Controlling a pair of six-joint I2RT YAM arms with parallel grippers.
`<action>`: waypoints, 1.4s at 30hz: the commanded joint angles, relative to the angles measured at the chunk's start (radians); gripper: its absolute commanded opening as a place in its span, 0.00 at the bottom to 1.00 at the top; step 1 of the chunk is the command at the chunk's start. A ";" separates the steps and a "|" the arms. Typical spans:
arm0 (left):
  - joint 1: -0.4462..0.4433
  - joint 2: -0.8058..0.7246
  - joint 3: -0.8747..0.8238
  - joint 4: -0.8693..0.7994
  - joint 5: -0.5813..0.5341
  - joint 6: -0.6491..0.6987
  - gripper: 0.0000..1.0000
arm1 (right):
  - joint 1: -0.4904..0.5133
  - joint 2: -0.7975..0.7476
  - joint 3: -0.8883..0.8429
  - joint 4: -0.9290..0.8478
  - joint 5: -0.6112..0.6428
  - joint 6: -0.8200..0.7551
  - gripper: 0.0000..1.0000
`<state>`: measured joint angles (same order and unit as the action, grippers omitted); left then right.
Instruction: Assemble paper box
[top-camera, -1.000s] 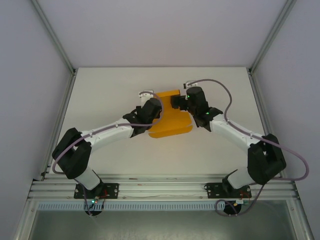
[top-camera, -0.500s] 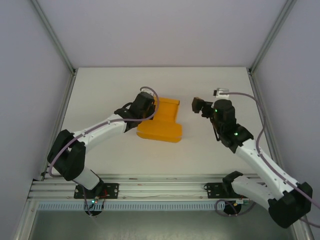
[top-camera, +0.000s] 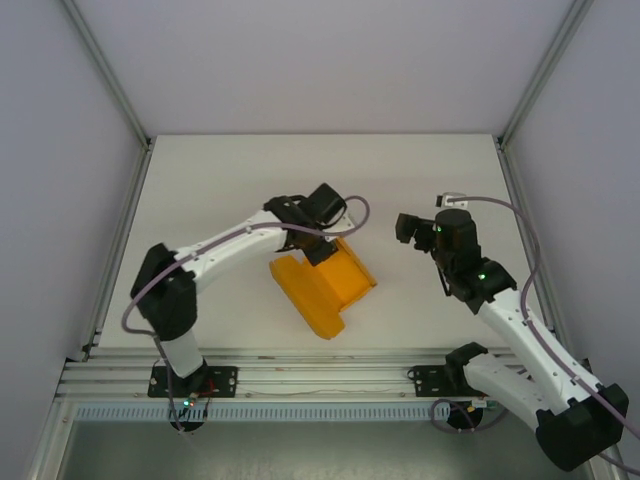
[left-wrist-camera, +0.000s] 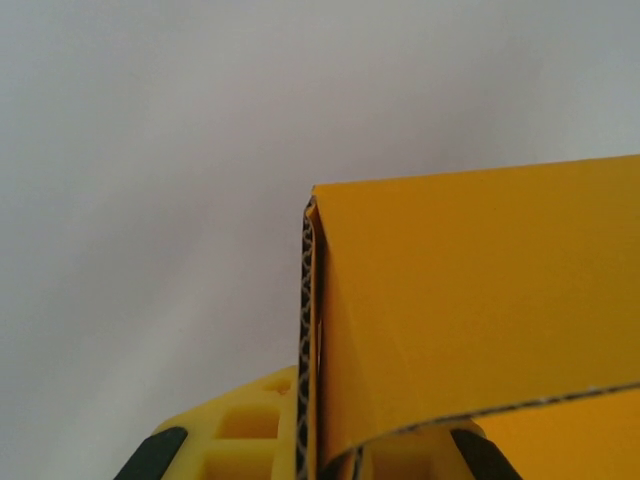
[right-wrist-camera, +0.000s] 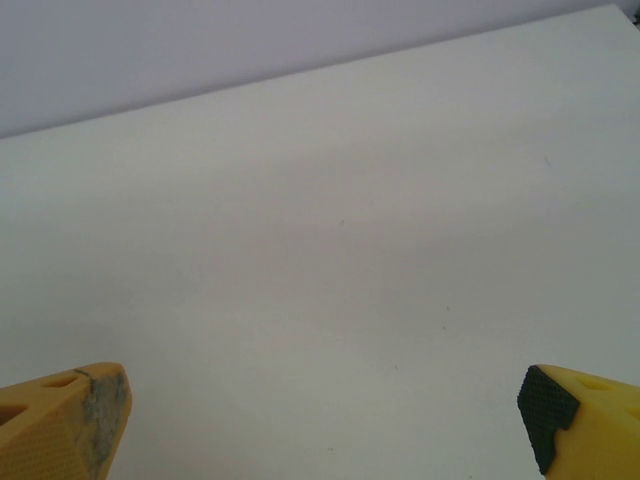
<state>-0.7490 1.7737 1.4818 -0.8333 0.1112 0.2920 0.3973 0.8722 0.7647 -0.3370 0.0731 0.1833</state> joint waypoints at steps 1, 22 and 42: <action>-0.010 0.086 0.048 -0.130 -0.172 0.072 0.00 | -0.021 -0.009 -0.009 -0.011 -0.025 0.000 1.00; -0.027 0.457 0.086 0.240 -0.295 0.337 0.00 | -0.048 0.056 -0.007 0.001 -0.045 0.043 1.00; -0.030 0.320 0.162 0.158 -0.288 0.488 0.67 | -0.048 0.009 -0.008 -0.044 -0.039 0.041 1.00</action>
<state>-0.7773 2.1513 1.6096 -0.6197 -0.2058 0.7658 0.3561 0.9123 0.7609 -0.3561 0.0292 0.2249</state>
